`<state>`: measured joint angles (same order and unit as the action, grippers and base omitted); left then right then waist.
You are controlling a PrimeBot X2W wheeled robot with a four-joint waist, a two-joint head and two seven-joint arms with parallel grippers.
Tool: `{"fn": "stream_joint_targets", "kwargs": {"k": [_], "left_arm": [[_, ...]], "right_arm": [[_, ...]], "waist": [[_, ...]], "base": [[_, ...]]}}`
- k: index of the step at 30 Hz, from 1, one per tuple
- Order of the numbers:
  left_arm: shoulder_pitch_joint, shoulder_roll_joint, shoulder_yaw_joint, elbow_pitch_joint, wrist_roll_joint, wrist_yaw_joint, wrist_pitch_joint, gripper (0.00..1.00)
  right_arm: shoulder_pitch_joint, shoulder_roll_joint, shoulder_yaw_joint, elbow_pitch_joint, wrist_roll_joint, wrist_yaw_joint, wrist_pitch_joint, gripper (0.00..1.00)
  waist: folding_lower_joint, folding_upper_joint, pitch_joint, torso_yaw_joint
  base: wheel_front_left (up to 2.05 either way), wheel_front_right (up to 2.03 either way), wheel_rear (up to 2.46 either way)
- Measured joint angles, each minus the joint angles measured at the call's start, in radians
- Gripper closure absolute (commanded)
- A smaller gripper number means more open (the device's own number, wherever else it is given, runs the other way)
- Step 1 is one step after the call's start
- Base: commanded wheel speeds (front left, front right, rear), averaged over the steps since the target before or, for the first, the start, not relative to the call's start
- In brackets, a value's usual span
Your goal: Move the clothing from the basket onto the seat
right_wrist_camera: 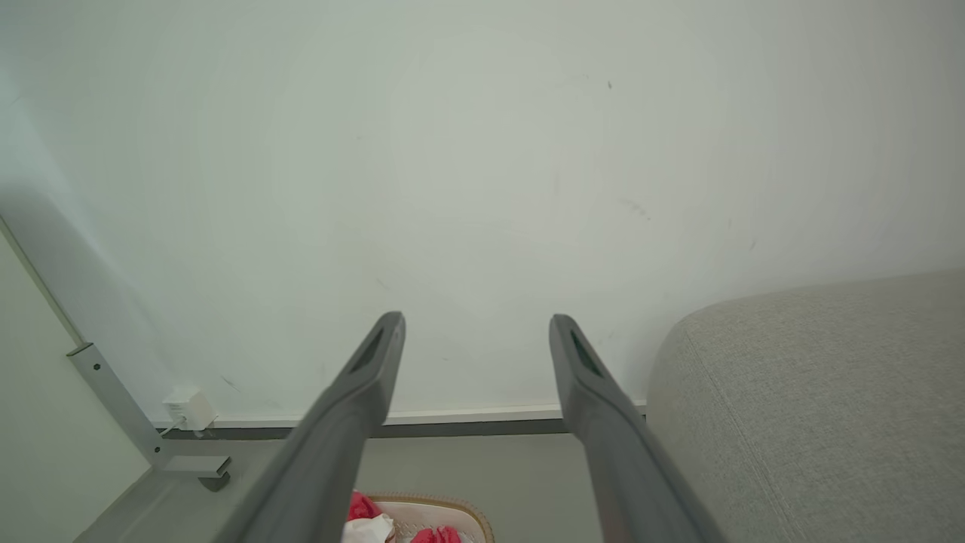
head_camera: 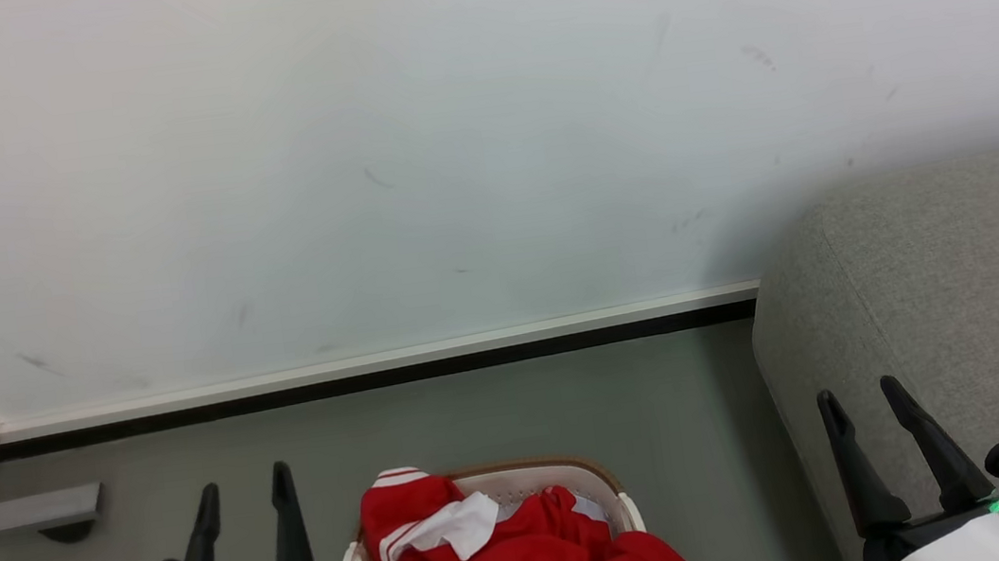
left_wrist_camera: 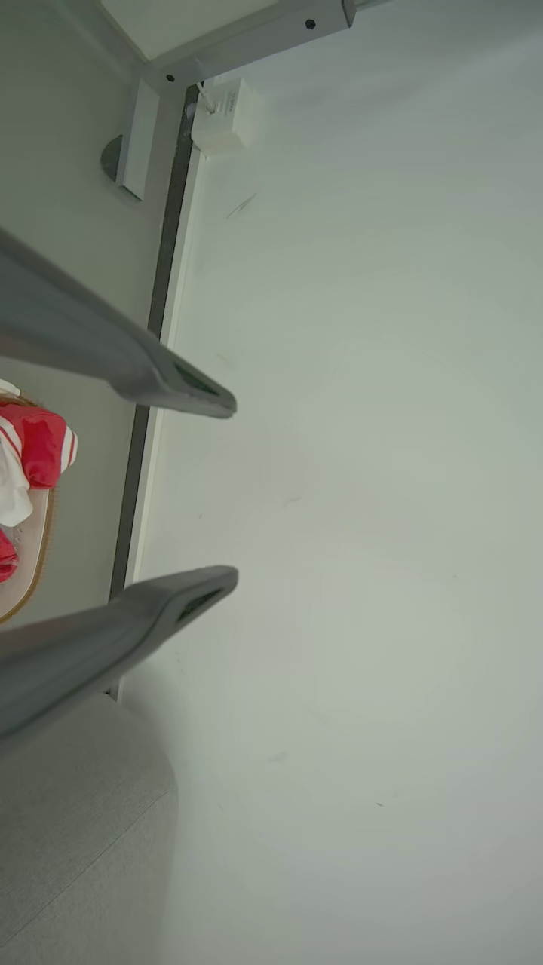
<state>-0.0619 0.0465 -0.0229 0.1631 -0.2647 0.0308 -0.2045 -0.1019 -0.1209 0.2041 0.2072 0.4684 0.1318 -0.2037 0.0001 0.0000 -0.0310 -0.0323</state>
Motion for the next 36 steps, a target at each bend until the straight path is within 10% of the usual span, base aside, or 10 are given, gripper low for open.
{"fn": "stream_joint_targets", "kwargs": {"k": [36], "left_arm": [[-0.001,0.001,-0.013,0.006,0.234,0.016,-0.060,0.00]], "right_arm": [[-0.018,-0.003,0.019,-0.010,-0.195,0.000,-0.059,0.00]], "waist": [[0.0000,0.0000,0.000,-0.013]], "base": [[0.00,0.00,0.00]]}}
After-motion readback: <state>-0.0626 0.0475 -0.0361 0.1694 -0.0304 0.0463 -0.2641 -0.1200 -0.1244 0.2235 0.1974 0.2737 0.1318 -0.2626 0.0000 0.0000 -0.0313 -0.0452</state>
